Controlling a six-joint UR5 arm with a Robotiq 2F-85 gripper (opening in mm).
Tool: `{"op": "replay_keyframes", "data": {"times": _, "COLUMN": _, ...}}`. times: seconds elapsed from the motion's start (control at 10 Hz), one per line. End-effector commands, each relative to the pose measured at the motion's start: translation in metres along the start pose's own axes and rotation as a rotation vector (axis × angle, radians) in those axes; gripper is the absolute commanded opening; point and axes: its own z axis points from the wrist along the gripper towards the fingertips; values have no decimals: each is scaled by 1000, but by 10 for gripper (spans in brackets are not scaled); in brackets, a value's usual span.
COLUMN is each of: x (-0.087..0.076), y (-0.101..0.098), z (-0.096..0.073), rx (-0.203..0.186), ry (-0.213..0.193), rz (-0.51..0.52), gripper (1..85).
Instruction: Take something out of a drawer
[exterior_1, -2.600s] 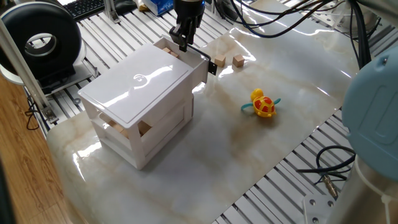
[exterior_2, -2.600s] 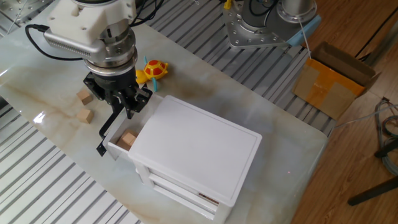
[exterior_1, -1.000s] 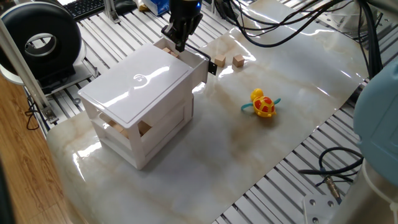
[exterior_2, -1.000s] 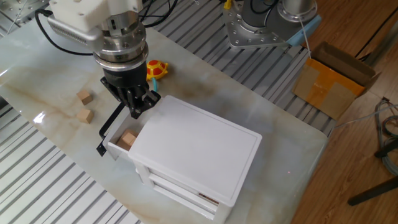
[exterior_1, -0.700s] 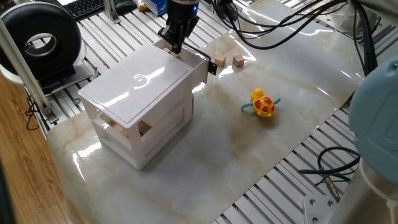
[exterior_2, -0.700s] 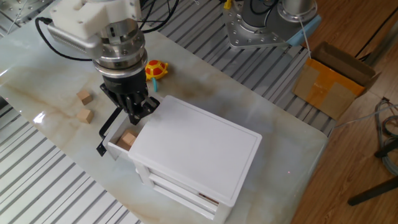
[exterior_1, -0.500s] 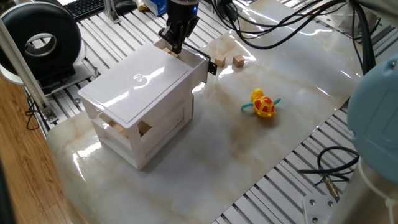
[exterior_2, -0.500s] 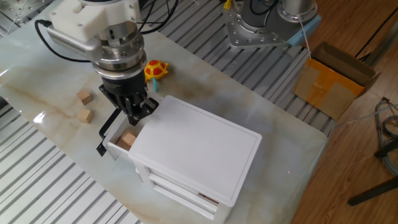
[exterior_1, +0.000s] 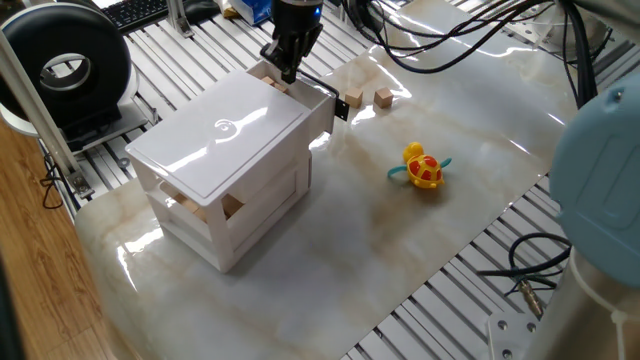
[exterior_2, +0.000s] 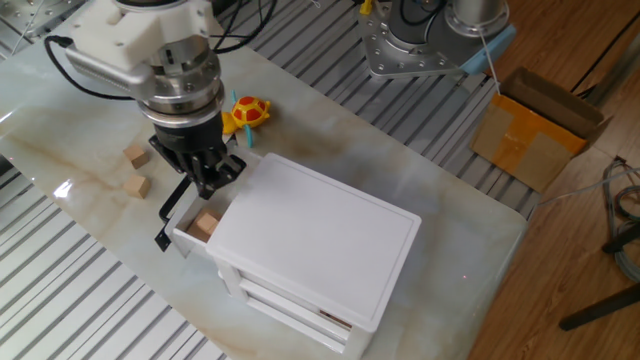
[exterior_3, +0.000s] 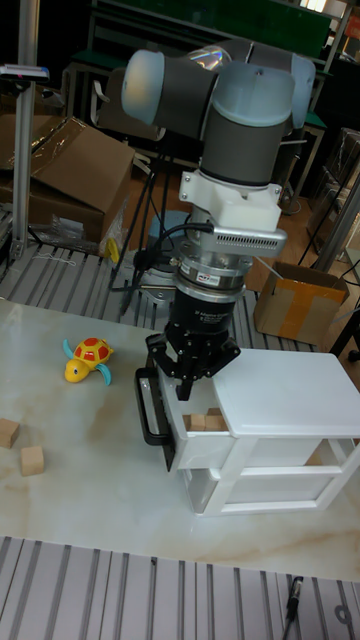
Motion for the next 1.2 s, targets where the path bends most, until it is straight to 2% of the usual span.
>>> {"op": "replay_keyframes", "data": {"times": 0.0, "x": 4, "y": -21, "z": -5, "rx": 37, "ry": 14, "rz": -52, "gripper": 13}}
{"op": "replay_keyframes", "data": {"times": 0.2, "x": 8, "y": -25, "z": -8, "rx": 47, "ry": 25, "rz": -61, "gripper": 13}}
{"op": "replay_keyframes", "data": {"times": 0.3, "x": 9, "y": -18, "z": -9, "rx": 37, "ry": 26, "rz": -41, "gripper": 13}}
{"op": "replay_keyframes", "data": {"times": 0.4, "x": 12, "y": -8, "z": -13, "rx": 43, "ry": 27, "rz": -14, "gripper": 13}}
{"op": "replay_keyframes", "data": {"times": 0.5, "x": 17, "y": 3, "z": -19, "rx": 35, "ry": 25, "rz": -4, "gripper": 13}}
{"op": "replay_keyframes", "data": {"times": 0.6, "x": 20, "y": 18, "z": -26, "rx": -13, "ry": 22, "rz": 16, "gripper": 13}}
{"op": "replay_keyframes", "data": {"times": 0.9, "x": 22, "y": 22, "z": -26, "rx": -30, "ry": 29, "rz": 42, "gripper": 13}}
{"op": "replay_keyframes", "data": {"times": 1.0, "x": 21, "y": 15, "z": -26, "rx": -3, "ry": 25, "rz": 40, "gripper": 13}}
{"op": "replay_keyframes", "data": {"times": 1.1, "x": 20, "y": 17, "z": -24, "rx": -13, "ry": 25, "rz": 42, "gripper": 13}}
